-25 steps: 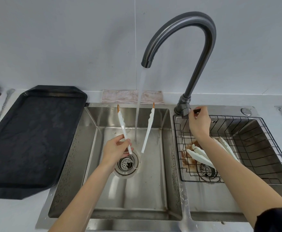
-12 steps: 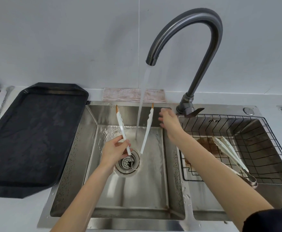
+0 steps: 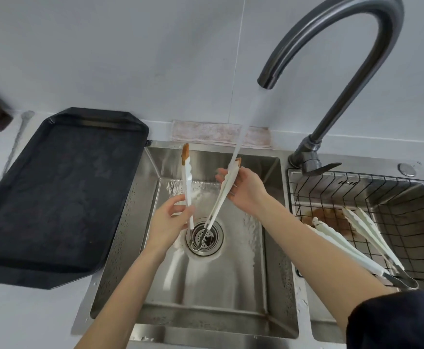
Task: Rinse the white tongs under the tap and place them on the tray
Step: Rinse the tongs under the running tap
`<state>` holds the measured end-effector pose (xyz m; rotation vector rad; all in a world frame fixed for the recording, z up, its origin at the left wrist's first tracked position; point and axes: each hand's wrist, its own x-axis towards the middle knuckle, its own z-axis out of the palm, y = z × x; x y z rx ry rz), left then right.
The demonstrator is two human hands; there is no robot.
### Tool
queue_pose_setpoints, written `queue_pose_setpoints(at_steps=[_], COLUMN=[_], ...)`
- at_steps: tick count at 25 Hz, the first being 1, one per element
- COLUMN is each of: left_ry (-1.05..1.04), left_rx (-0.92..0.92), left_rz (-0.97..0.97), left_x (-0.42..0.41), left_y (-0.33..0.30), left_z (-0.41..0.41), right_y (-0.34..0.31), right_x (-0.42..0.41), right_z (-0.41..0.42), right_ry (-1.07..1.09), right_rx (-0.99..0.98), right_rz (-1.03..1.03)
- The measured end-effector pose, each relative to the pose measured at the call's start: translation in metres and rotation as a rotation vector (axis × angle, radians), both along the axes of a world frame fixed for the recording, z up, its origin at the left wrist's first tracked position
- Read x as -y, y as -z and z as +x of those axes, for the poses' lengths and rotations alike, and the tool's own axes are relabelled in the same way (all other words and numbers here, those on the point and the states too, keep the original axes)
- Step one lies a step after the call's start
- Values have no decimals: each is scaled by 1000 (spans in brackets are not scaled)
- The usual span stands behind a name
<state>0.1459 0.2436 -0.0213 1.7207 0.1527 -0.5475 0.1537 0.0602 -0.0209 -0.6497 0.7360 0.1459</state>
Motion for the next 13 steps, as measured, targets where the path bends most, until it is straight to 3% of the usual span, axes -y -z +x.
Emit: queue_pose_setpoints(at_steps=[13], left_ry=[-31], left_rx=[-83], left_rz=[-54], left_x=[-1], left_y=[2], left_z=[0], right_y=[20], right_x=[-7], right_z=[17], right_ry=[121], right_rx=[-42], right_rz=[46])
